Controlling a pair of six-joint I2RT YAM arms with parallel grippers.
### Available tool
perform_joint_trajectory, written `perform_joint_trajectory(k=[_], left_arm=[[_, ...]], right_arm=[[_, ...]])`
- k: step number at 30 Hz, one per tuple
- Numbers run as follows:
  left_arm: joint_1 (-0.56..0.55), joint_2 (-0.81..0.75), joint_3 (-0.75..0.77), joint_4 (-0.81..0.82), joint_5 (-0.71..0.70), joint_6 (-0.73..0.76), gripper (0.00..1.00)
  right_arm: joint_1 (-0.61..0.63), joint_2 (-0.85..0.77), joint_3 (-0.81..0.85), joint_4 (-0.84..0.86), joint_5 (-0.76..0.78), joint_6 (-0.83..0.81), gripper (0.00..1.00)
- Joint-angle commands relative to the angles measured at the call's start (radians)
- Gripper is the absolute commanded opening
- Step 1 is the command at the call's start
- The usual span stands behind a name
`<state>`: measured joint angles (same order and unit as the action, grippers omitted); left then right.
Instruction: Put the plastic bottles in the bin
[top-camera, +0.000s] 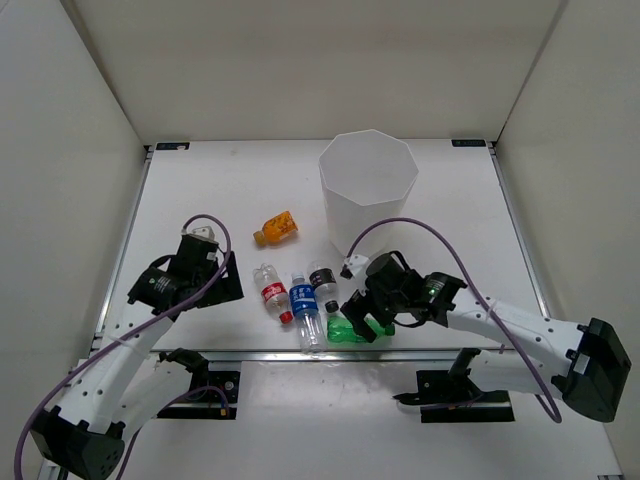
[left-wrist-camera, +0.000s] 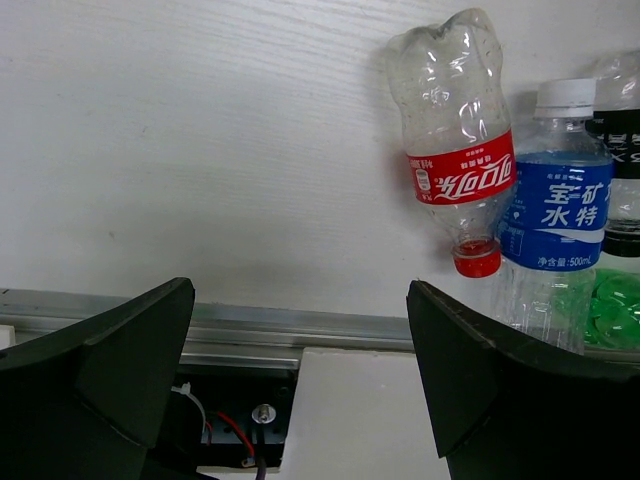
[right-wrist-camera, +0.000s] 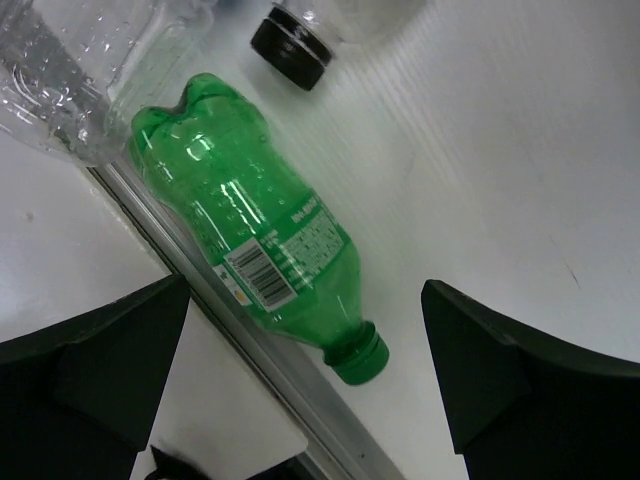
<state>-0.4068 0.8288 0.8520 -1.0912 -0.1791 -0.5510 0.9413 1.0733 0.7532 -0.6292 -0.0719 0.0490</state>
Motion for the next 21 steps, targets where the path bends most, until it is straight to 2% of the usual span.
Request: perform_joint_trajectory(k=[1,3,7,9,16,17,19,21], left_arm=[[0.003,-0.019,-0.025,0.028,0.032,-0.018,0.99],[0.003,-0.019,-0.030,0.022,0.041,-0.013,0.99],[0.003,-0.016,-0.033,0.036,0.050,-0.036,0.99],[0.005,-0.014,-0.033,0.033,0.058,-0.036,0.99],[-0.007,-0.002,-0.050,0.079,0.078,-0.095,0.99],[-0.012,0.000,-0.056,0.083,0.084,-0.104,0.99],[-0.013,0.003,-0.070,0.096,0.078,-0.115,0.99],[-0.012,0.006,-0.067,0.099,0.073,-0.121,0.99]], right_arm=[[0.037,0.013,-0.046,0.173,-0.017,-0.104,0.99],[0.066,0.033,-0.070,0.236,-0.031,-0.141,0.99],[0.048,0.076,-0.116,0.341,-0.089,-0.158,0.99],[0.051,0.102,-0.146,0.378,-0.074,-0.147,0.86],[0.096,0.161,-0.209,0.414,-0.019,-0.121,0.84],[0.097,0.159,-0.210,0.419,-0.005,-0.114,0.78],[0.102,0.149,-0.210,0.416,0.015,-0.104,0.57],[0.116,0.130,-0.198,0.398,0.036,-0.106,0.44]])
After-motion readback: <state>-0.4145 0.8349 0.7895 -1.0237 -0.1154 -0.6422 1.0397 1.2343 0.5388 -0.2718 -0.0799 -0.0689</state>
